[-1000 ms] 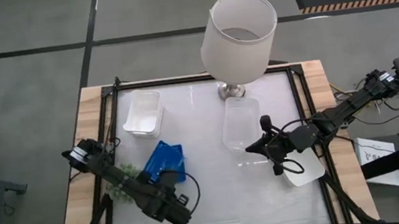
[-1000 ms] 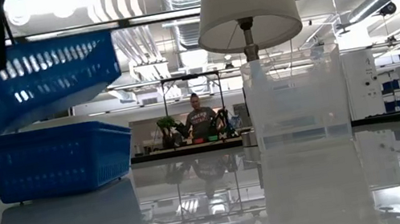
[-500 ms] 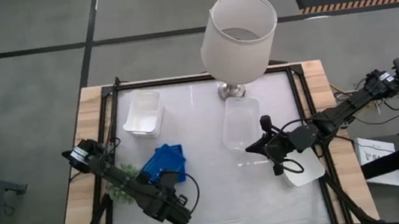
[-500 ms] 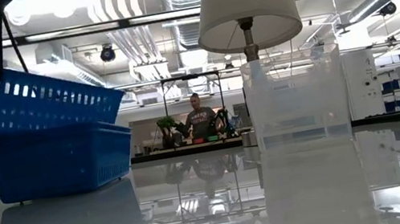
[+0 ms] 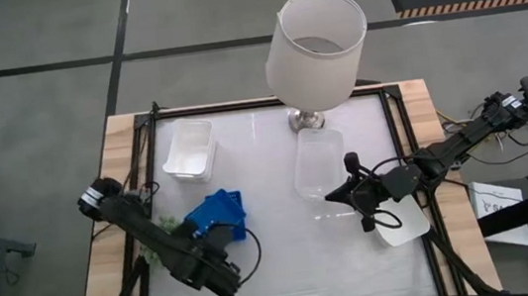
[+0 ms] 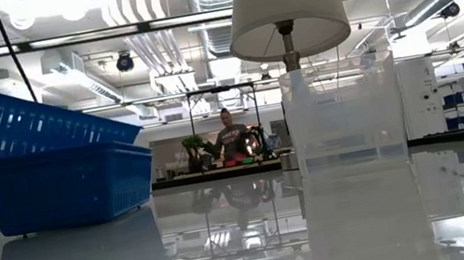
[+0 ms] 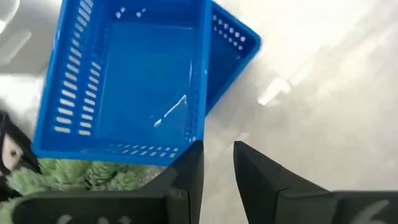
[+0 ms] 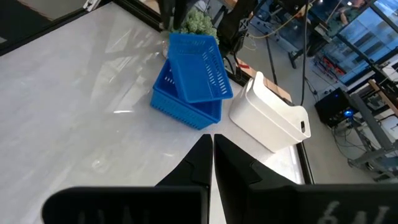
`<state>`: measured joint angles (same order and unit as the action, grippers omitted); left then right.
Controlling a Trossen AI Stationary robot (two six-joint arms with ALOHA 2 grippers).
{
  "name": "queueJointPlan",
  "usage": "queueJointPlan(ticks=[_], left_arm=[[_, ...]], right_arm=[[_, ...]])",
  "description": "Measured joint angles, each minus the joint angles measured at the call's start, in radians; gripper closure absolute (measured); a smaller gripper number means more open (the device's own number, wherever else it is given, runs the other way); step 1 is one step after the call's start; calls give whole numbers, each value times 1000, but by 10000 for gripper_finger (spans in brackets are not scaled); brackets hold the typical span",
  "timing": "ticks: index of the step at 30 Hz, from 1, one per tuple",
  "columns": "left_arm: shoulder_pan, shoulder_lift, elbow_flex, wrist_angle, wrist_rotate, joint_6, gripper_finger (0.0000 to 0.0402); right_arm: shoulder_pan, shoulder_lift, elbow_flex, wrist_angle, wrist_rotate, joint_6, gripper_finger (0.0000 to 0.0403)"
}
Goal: Stack baskets by color
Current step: Stack the left blue bin on the stacked blue bins
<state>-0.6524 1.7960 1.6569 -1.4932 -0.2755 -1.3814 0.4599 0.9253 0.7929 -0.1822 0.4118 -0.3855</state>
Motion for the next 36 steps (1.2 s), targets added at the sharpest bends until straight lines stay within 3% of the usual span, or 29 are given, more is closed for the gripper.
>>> queueJointPlan(ticks=[4,7,10,17,21,25,32,36], left_arm=[[0,-34,-3,7,8,115,330],[-6,-53,-3,15,43,374,330],[-19,-68,-19,0,149,573,330],[-17,-83,-63,-19,141,787,330],[-15,-83,-86,-17,110,867,330],[-7,-83,-139,-17,143,869,318],[-9,-83,-173,-14,161,877,234],[-13,-89,-172,-15,127,963,201]], right_arm=[[0,0,0,0,0,0,394],[0,0,0,-1,0,0,394],[0,0,0,-2,0,3,394],[0,0,0,-2,0,18,394],[0,0,0,-1,0,24,394],[0,0,0,-1,0,32,394],[0,0,0,-1,0,37,394],[0,0,0,-1,0,38,394]])
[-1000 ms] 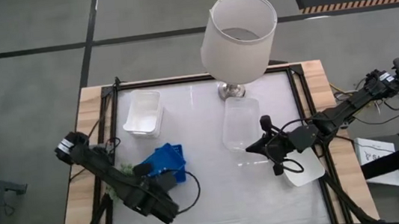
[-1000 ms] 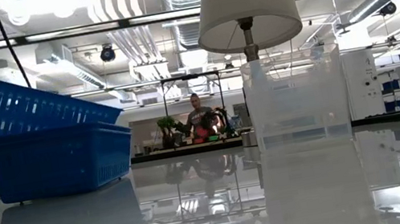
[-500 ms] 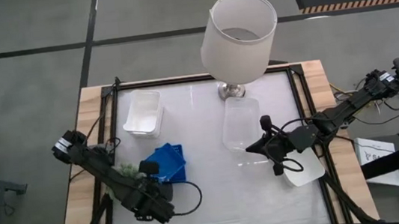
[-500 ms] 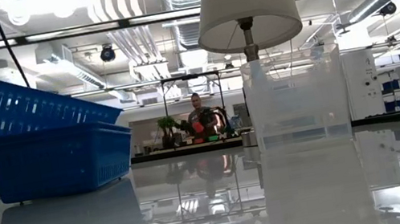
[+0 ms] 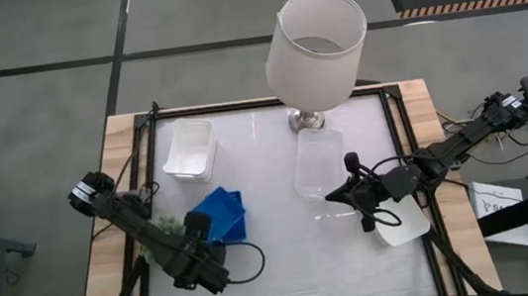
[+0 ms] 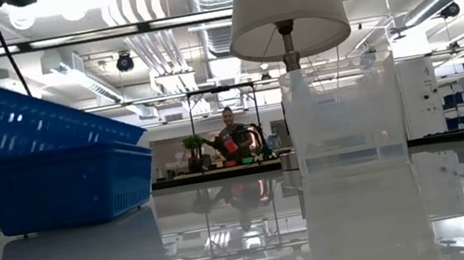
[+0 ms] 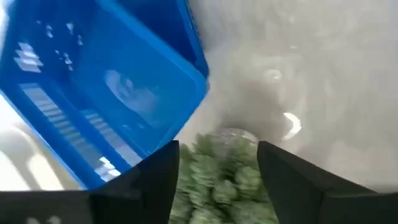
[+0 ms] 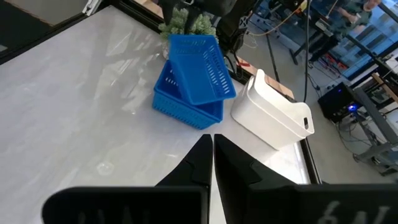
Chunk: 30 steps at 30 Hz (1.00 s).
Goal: Stack baskets by color
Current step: Stack the left blue bin on the stacked blue bins
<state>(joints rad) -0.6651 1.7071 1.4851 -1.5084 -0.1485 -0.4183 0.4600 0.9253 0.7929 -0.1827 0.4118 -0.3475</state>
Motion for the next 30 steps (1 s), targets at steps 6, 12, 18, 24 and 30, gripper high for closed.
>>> queueJointPlan(ticks=[6,12,18,24,30], left_arm=[[4,-7,-8,1,-77,101,200],[3,-8,8,4,-98,85,217],[12,-10,32,38,-187,91,228],[20,-14,-67,49,-184,93,229],[20,-20,-151,118,-191,117,242]], right_arm=[[0,0,0,0,0,1,394],[0,0,0,0,0,9,394],[0,0,0,0,0,9,394],[0,0,0,0,0,23,394],[0,0,0,0,0,25,394]])
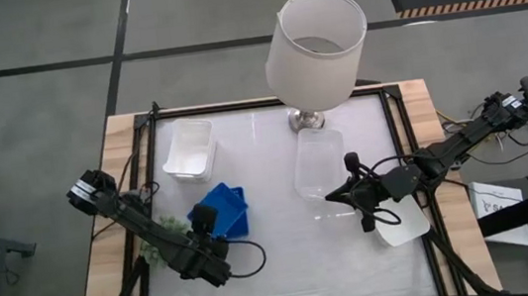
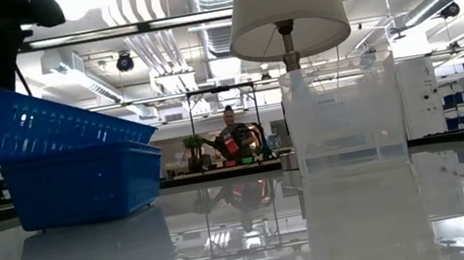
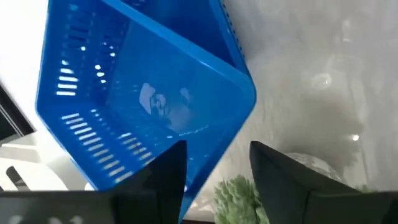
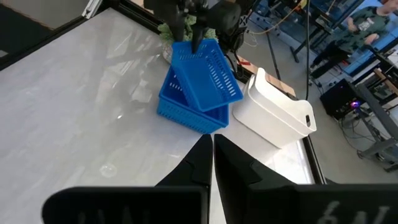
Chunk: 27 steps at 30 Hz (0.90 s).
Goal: Stack baskets by color
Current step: Stack the left blue bin on the stacked blue bins
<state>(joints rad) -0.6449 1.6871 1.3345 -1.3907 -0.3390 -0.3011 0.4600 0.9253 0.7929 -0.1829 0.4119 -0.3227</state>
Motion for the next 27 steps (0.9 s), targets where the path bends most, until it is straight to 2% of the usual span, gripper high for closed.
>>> queueJointPlan(ticks=[3,11,13,16,20,25,27], left_arm=[[3,0,-10,4,-9,0,274],[3,0,14,18,-10,-8,392],[3,0,28,23,-20,-25,395],[4,-1,55,42,-98,-115,399],[21,-2,62,169,-170,-217,400],[59,2,32,238,-170,-411,401],[63,2,26,240,-167,-425,401]], right_arm=[[0,0,0,0,0,1,394],[0,0,0,0,0,2,394],[0,0,0,0,0,2,394],[0,0,0,0,0,11,394],[0,0,0,0,0,12,394],[0,0,0,0,0,11,394],[0,0,0,-1,0,11,394]])
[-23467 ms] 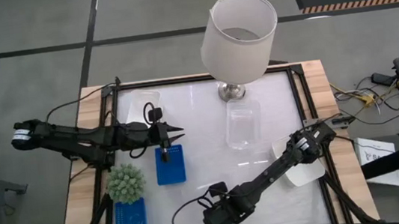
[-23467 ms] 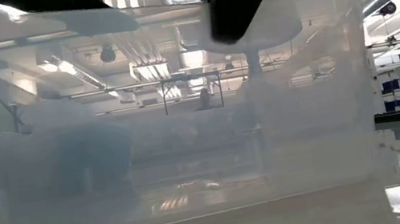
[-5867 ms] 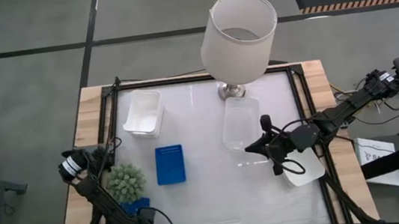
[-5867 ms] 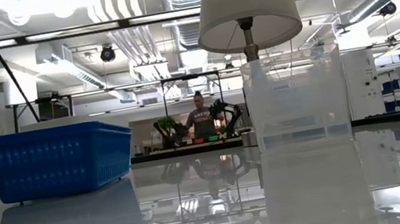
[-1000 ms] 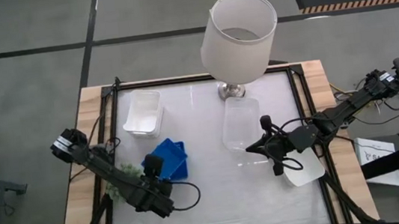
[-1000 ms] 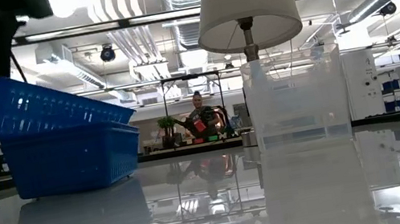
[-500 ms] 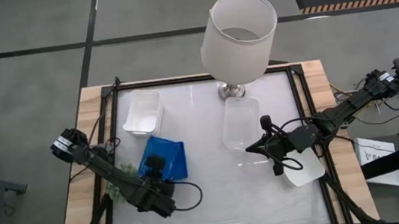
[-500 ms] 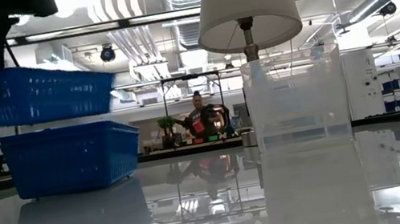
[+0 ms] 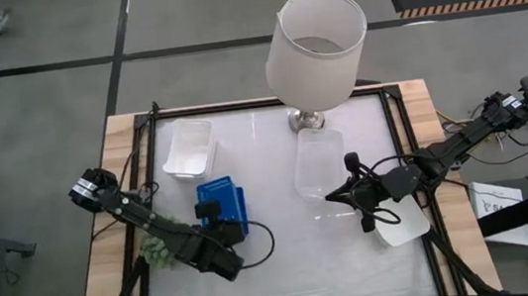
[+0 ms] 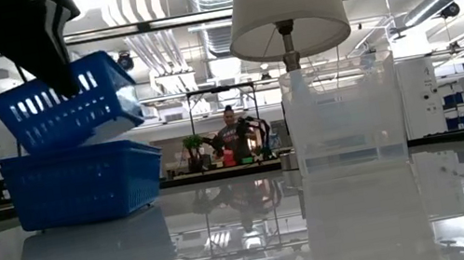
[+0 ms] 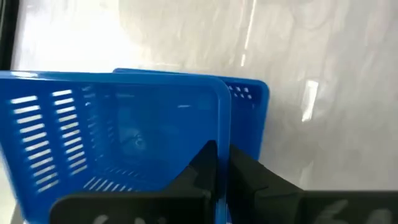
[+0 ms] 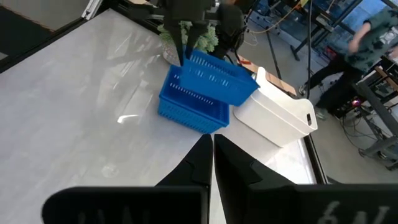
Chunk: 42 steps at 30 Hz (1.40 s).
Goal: Stack baskets by color
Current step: Stack the left blue bin on the stacked blue bins, then stack the right white bin on the stacked white bins
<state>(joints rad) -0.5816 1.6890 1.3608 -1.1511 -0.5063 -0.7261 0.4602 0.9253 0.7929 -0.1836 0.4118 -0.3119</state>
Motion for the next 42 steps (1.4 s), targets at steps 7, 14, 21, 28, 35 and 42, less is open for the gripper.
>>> queueJointPlan(ticks=[7,14,21,28,35,42], left_arm=[[-2,0,-32,22,12,8,401],[-2,1,-43,26,21,14,362],[-3,1,-43,48,23,88,288],[-8,-5,-29,44,25,170,254],[-45,-84,-45,119,-88,229,253],[-109,-177,-164,431,-376,402,253]], right_arm=[[0,0,-2,0,0,-1,394],[0,0,-2,0,0,-2,394],[0,0,-14,1,-1,59,394],[0,14,-86,23,-3,211,394],[0,70,-178,99,-2,416,394],[0,157,-154,111,-1,473,394]])
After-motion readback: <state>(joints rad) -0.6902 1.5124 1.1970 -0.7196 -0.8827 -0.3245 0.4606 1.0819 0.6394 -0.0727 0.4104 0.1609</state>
